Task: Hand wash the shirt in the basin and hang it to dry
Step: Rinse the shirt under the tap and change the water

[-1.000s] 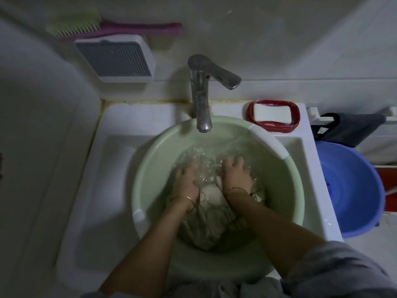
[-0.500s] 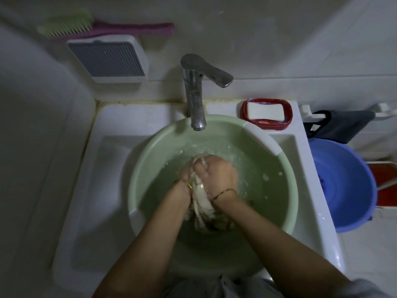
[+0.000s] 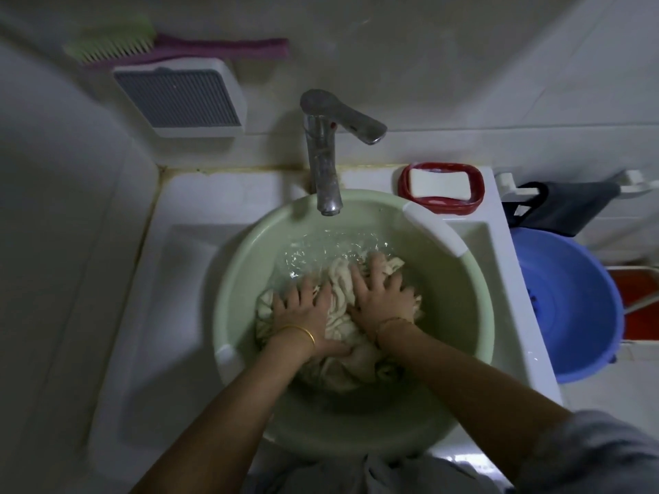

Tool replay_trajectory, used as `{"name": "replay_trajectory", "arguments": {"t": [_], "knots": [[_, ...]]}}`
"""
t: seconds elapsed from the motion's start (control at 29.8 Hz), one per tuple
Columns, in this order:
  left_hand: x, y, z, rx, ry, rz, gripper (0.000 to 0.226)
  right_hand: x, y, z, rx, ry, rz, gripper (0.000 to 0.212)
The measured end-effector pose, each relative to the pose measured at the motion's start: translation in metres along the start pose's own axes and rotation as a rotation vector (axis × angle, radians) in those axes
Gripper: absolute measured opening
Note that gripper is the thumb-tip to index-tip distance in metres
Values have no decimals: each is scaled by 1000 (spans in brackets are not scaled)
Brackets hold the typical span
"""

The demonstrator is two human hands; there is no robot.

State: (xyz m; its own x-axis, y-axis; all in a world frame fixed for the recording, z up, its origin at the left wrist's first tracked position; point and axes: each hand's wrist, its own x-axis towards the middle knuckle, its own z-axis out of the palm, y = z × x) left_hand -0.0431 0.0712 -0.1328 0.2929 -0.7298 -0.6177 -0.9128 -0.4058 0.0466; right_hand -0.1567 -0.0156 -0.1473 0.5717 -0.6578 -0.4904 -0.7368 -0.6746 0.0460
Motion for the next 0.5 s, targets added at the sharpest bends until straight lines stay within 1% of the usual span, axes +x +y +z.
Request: {"name": "replay_trajectory", "arguments": {"t": [0.07,0.1,0.13,0.17,0.2,0.27,0.3,0.37,0.4,0.44,0.47,0.5], "knots": [[8,1,9,60,-52,-53,122,0,-3,11,-202,3,-163,62],[11,2,11,77,-59,-74,117,2,0,12,-276,-19,-226,62],[13,1,10,72,-49,-82,110,6,3,13,-308,-34,-233,63],[16,0,9,14,-25,-87,100,8,6,12,-278,-31,-185,64],[18,-3,7,-96,12,-94,90,10,8,9,-195,-23,-93,62],[21,-7,1,-398,84,-93,75,10,4,5,79,-14,114,58],[22,-7,-3,-579,103,-104,72,11,-1,5,244,6,203,56],[21,-7,-10,-1087,87,-163,71,13,-11,7,591,62,313,48],[19,-7,-15,-1367,57,-213,65,12,-14,5,761,97,322,44],[19,-8,-18,-1638,17,-262,55,10,-15,0,888,136,309,35],[16,-9,-23,-1868,-17,-316,39,3,-17,-5,961,180,279,26],[12,-9,-29,-2047,-30,-352,26,-7,-20,-11,1003,241,238,21]]}}
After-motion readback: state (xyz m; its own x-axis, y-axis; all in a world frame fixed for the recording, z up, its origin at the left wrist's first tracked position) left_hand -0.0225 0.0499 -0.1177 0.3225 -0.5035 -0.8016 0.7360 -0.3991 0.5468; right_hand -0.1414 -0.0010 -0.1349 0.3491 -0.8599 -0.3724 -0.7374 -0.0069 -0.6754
